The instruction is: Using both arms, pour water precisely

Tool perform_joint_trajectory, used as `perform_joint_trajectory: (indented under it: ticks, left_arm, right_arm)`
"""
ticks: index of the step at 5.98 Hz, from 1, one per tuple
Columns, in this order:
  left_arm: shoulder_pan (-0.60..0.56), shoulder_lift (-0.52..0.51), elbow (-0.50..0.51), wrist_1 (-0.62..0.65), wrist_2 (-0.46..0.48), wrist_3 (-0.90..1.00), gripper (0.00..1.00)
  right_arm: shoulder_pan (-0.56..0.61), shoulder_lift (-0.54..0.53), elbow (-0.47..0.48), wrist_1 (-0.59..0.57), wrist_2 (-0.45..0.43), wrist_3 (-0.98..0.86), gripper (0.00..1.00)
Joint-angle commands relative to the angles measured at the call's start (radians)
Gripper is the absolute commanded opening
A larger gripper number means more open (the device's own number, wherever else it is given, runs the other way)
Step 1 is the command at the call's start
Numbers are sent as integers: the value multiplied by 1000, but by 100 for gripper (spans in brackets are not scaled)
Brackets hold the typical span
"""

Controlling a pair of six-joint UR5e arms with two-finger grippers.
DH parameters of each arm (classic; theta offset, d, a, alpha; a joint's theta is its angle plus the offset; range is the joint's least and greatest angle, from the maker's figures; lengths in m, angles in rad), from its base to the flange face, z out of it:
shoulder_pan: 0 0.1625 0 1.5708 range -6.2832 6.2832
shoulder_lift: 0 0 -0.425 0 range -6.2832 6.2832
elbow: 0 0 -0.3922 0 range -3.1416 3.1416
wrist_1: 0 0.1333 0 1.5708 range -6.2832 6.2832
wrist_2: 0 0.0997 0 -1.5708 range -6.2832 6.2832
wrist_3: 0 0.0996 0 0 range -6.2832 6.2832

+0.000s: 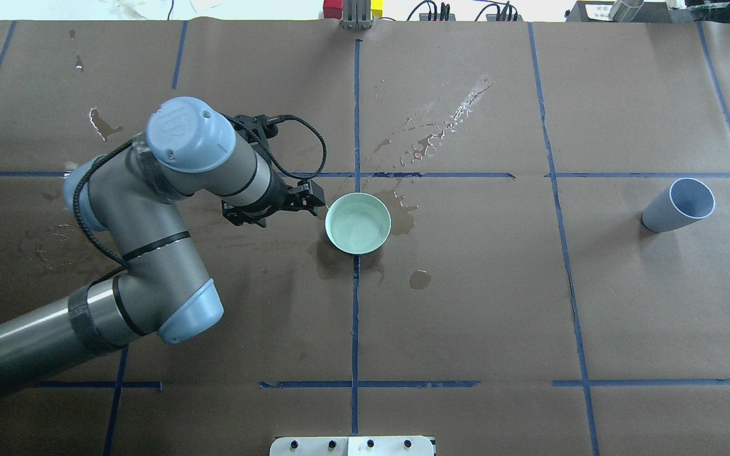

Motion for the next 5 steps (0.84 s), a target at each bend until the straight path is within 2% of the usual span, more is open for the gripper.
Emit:
perform_joint_trajectory:
  ticks: [1,4,5]
  left_arm:
    - [23,-61,103,-29,22,-67,93]
    - [63,-62,152,-57,56,-70,90]
    - [65,-63,161,-63,56,-70,74]
  right_arm:
    - [1,1,-3,-1,1,0,100]
    - [1,-1,-5,1,1,0,100]
    - [1,-1,-5,1,-2,0,100]
